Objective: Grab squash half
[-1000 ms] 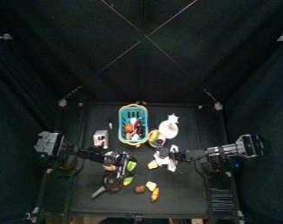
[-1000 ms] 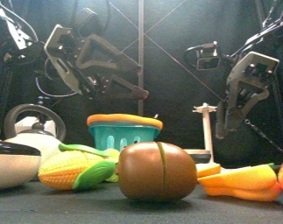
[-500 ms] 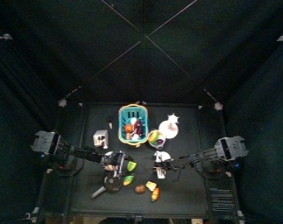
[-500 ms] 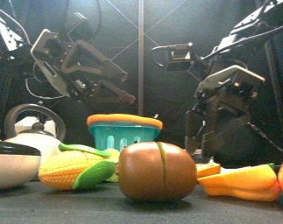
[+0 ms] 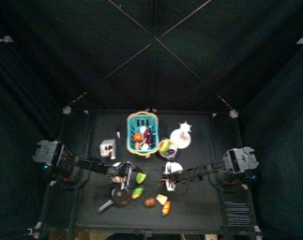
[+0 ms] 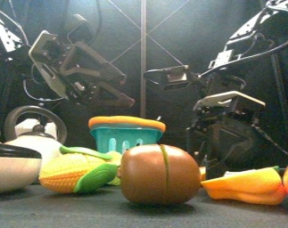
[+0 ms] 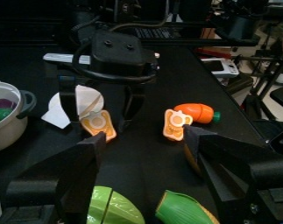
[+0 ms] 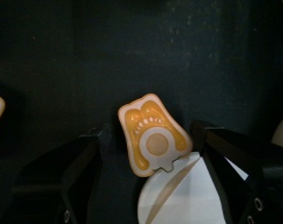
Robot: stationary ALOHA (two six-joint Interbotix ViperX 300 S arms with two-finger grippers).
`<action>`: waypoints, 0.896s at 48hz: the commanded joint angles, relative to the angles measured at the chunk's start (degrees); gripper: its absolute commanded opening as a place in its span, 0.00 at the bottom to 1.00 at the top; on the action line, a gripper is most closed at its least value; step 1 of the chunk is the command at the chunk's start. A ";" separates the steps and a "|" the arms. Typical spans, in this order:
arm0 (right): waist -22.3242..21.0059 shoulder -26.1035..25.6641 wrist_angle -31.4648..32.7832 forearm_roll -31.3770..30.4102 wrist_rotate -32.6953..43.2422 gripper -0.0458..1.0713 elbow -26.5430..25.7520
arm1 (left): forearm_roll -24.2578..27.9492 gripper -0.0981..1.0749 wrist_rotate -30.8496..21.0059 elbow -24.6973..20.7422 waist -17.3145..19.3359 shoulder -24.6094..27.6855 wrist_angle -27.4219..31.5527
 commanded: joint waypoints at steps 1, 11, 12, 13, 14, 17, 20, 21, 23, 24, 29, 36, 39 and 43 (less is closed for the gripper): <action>-0.18 -0.44 -0.09 -0.09 0.18 0.93 -0.44 | -0.44 0.95 0.09 -0.53 0.18 -0.70 -0.62; -0.18 0.35 -0.35 -0.09 0.09 0.82 -0.53 | -0.53 0.95 0.09 -0.26 0.18 -0.70 -0.62; -0.18 0.26 -0.35 -0.09 0.09 0.80 -0.62 | -0.62 0.95 0.09 -0.26 0.18 -0.70 -0.62; -0.26 0.35 -0.35 -0.09 0.09 0.79 -0.62 | -0.70 0.95 0.09 -0.26 0.09 -0.70 -0.62; -0.18 0.26 -0.35 0.00 0.18 0.77 -0.62 | -0.70 0.95 0.09 -0.26 0.18 -0.70 -0.62; -0.18 0.00 -0.35 0.00 0.18 0.72 -0.79 | -0.79 0.95 0.09 -0.18 0.18 -0.88 -0.62; -0.26 -0.44 -0.09 -0.09 0.18 0.68 -1.05 | -0.79 0.95 0.00 0.00 0.18 -1.14 -0.62; -0.26 -0.70 0.00 0.00 0.18 0.67 -1.14 | -0.79 0.95 0.00 0.09 0.09 -1.23 -0.62; -0.26 -1.41 0.44 -0.09 0.18 0.65 -1.32 | -0.79 0.95 0.00 0.26 0.18 -1.41 -0.62; -0.26 -1.76 0.62 0.00 0.18 0.65 -1.49 | -0.79 0.95 0.00 0.35 0.18 -1.49 -0.62; 0.09 -3.69 1.67 -0.18 0.18 0.65 -2.11 | -0.79 0.95 0.09 0.53 0.18 -1.67 -0.62; 0.09 -5.71 1.93 -0.26 0.18 0.64 -2.11 | -0.79 0.95 0.00 0.53 0.18 -1.67 -0.62; 0.09 -5.89 2.02 -0.26 0.18 0.64 -1.93 | -0.79 0.95 0.00 0.53 0.09 -1.67 -0.62; 0.18 -5.89 2.11 -0.26 0.18 0.64 -1.76 | -0.79 0.95 0.00 0.53 0.18 -1.67 -0.62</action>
